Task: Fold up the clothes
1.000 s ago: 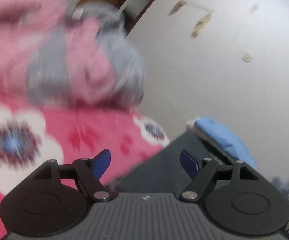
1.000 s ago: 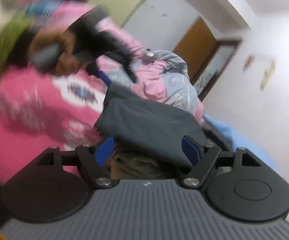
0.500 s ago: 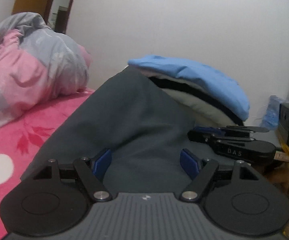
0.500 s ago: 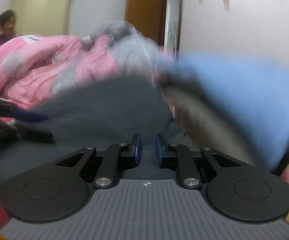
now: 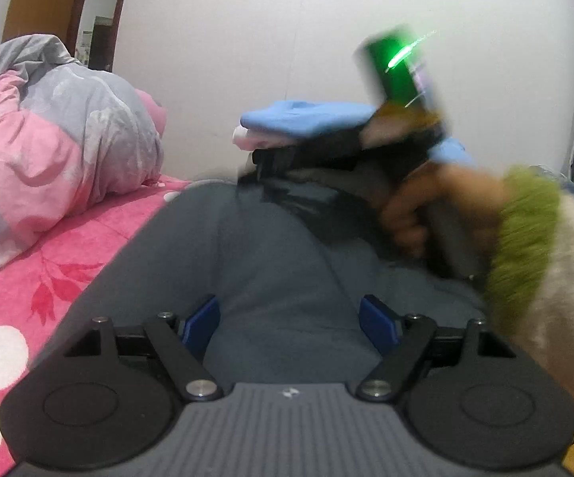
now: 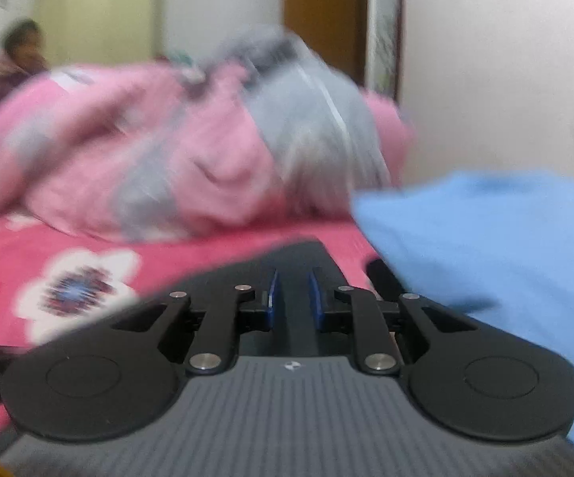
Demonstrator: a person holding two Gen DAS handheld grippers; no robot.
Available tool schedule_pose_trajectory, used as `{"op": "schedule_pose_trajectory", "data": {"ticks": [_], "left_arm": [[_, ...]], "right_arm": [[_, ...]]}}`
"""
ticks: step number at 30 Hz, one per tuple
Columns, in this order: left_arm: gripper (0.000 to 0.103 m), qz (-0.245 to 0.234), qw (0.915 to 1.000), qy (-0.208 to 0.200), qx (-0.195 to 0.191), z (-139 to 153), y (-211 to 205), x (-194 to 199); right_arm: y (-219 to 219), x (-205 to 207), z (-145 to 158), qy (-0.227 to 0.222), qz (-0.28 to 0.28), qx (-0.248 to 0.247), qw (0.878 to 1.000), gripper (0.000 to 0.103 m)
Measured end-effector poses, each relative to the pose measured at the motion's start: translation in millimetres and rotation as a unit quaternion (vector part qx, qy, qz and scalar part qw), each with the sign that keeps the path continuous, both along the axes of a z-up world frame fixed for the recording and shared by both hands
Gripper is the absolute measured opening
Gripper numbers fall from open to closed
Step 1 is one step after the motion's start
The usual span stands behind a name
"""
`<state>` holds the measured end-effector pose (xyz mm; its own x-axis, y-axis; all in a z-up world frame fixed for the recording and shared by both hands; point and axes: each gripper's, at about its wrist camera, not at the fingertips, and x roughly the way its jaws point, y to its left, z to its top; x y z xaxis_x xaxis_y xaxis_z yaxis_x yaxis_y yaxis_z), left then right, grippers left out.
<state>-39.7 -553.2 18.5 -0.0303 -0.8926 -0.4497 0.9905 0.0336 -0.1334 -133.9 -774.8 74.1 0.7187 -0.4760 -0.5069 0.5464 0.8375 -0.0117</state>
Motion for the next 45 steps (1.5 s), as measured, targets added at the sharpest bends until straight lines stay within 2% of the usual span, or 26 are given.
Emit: {"op": "schedule_pose_trajectory", "data": {"ticks": [3, 6, 10, 11, 13, 15, 18, 20, 22, 25, 28, 30, 34, 36, 39, 41, 44, 45], "left_arm": [[0.079, -0.003, 1.0, 0.008, 0.002, 0, -3, 4], [0.079, -0.003, 0.9999, 0.009, 0.004, -2, -2, 6], [0.079, -0.003, 0.9999, 0.016, 0.003, -4, -1, 8], [0.079, -0.002, 0.9998, 0.017, 0.003, -4, -1, 8], [0.079, -0.003, 0.9998, 0.017, 0.004, -3, -1, 6], [0.081, -0.004, 0.9999, 0.015, 0.003, -1, 0, 5], [0.081, -0.003, 0.9998, 0.019, -0.001, -1, 5, 6], [0.081, 0.001, 0.9995, 0.032, -0.004, 2, 9, 9], [0.081, 0.008, 0.9992, 0.038, -0.013, 7, 17, 11], [0.081, 0.014, 0.9981, 0.041, -0.043, 17, 37, 8], [0.085, -0.007, 0.9976, 0.042, -0.054, 23, 45, -2], [0.085, -0.017, 0.9981, 0.028, -0.051, 26, 46, -13], [0.085, -0.06, 0.9973, -0.004, -0.043, 23, 51, -40], [0.086, -0.082, 0.9959, -0.02, -0.033, 19, 53, -54], [0.091, -0.088, 0.9931, -0.076, -0.018, 8, 54, -76], [0.091, -0.081, 0.9919, -0.097, -0.01, 6, 52, -84], [0.091, -0.066, 0.9939, -0.088, -0.006, 15, 57, -83], [0.091, -0.061, 0.9944, -0.086, -0.008, 20, 62, -83]], "right_arm": [[-16, 13, -30, 0.026, -0.023, 0.016, 0.999, 0.012], [-9, 10, -25, 0.033, -0.026, 0.011, 0.999, 0.012], [-3, 12, -6, -0.007, 0.006, 0.015, 1.0, 0.013], [-5, 16, -7, -0.007, 0.006, 0.021, 1.0, 0.013], [-17, 23, -24, 0.025, -0.013, 0.045, 0.999, 0.012], [-21, 22, -29, 0.025, -0.022, 0.057, 0.998, 0.012], [10, -4, -1, -0.007, -0.021, 0.023, 0.999, 0.015], [42, -36, 21, -0.031, -0.012, -0.011, 0.999, 0.016], [70, -68, 31, -0.047, -0.01, -0.033, 0.998, 0.017], [91, -104, 22, -0.046, -0.016, -0.03, 0.998, 0.017], [89, -116, -11, -0.008, -0.039, -0.021, 0.999, 0.017], [83, -121, -31, 0.017, -0.067, -0.024, 0.997, 0.017], [110, -150, -12, -0.034, -0.087, -0.057, 0.994, 0.017], [132, -169, -1, -0.073, -0.076, -0.069, 0.992, 0.018], [154, -178, -9, -0.101, -0.021, -0.063, 0.993, 0.021], [162, -168, -24, -0.082, 0.005, -0.06, 0.995, 0.025], [160, -138, -50, -0.028, 0.011, -0.049, 0.998, 0.026], [160, -137, -50, -0.027, 0.001, -0.044, 0.999, 0.026]]}}
